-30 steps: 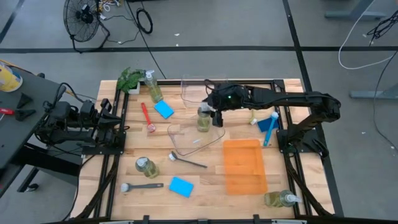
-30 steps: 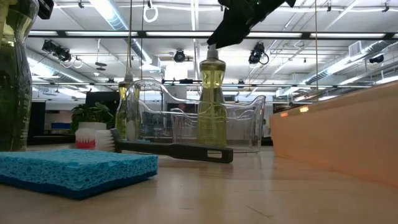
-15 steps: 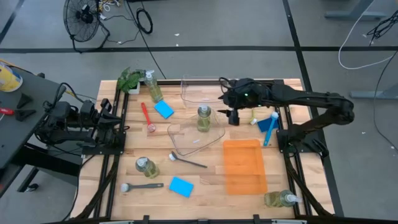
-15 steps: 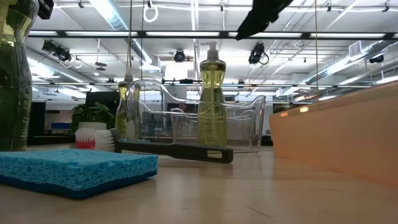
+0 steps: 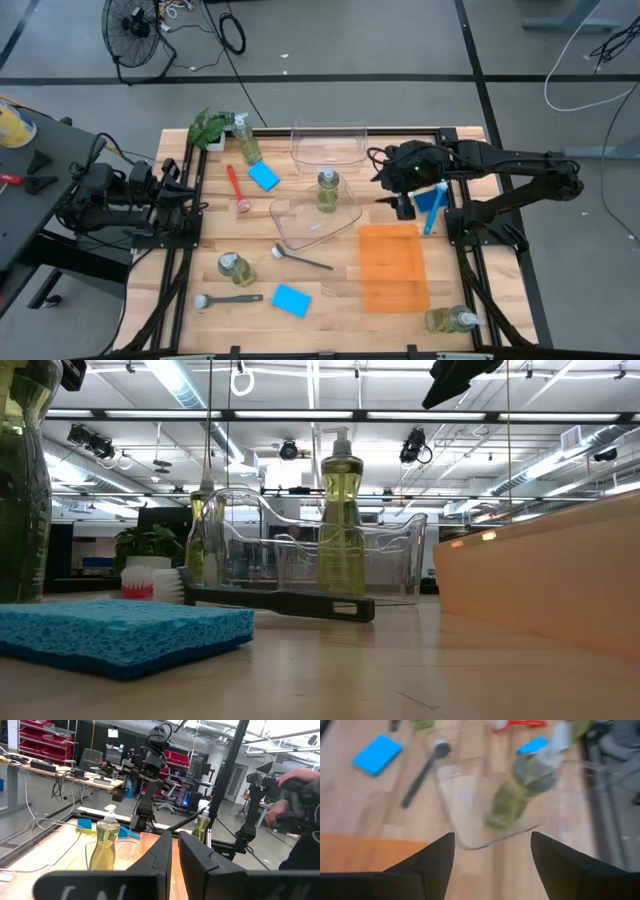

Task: Pick & Place Kitchen Sink Supplies
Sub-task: Put the green dish soap into the bottom transparent bin

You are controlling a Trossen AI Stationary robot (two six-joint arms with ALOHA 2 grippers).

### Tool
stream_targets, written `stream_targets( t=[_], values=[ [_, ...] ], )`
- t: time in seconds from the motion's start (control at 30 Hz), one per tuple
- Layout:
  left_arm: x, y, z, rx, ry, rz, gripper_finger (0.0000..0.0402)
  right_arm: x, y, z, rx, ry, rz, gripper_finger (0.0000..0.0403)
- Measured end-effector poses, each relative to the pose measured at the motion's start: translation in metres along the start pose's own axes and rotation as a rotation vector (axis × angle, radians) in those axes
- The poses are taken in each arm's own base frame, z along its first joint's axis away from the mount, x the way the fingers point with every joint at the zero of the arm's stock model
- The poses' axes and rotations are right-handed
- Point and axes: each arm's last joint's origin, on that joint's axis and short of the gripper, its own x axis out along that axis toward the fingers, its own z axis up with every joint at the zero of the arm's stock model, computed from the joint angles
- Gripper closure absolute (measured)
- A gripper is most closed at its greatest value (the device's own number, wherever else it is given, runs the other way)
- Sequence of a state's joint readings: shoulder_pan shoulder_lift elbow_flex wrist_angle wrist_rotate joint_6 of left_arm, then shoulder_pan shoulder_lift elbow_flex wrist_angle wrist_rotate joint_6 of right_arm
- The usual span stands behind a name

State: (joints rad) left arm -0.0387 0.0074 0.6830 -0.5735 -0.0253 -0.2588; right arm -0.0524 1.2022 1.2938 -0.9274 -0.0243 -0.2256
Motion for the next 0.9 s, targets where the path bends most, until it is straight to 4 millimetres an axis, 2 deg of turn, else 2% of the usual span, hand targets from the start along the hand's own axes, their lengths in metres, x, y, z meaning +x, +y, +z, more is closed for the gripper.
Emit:
stream_targets(
  t=[0.13, 0.37, 0.6, 0.9],
  values=[
    [0.000, 0.000, 0.000, 0.000, 0.000, 0.000, 0.0365, -0.003, 0.012, -0.004, -0.055, 0.009, 0.168, 0.0140],
    [0.000, 0.000, 0.000, 0.000, -0.001, 0.000, 0.0365, -0.020, 0.039, -0.006, -0.225, -0.071, 0.444, 0.0140],
    [0.000, 0.000, 0.000, 0.000, 0.000, 0.000, 0.0365, -0.039, 0.064, -0.011, -0.326, -0.120, 0.588, 0.0140],
    [0.000, 0.000, 0.000, 0.000, 0.000, 0.000, 0.0365, -0.052, 0.102, -0.015, -0.249, -0.041, 0.721, 0.0140]
  ],
)
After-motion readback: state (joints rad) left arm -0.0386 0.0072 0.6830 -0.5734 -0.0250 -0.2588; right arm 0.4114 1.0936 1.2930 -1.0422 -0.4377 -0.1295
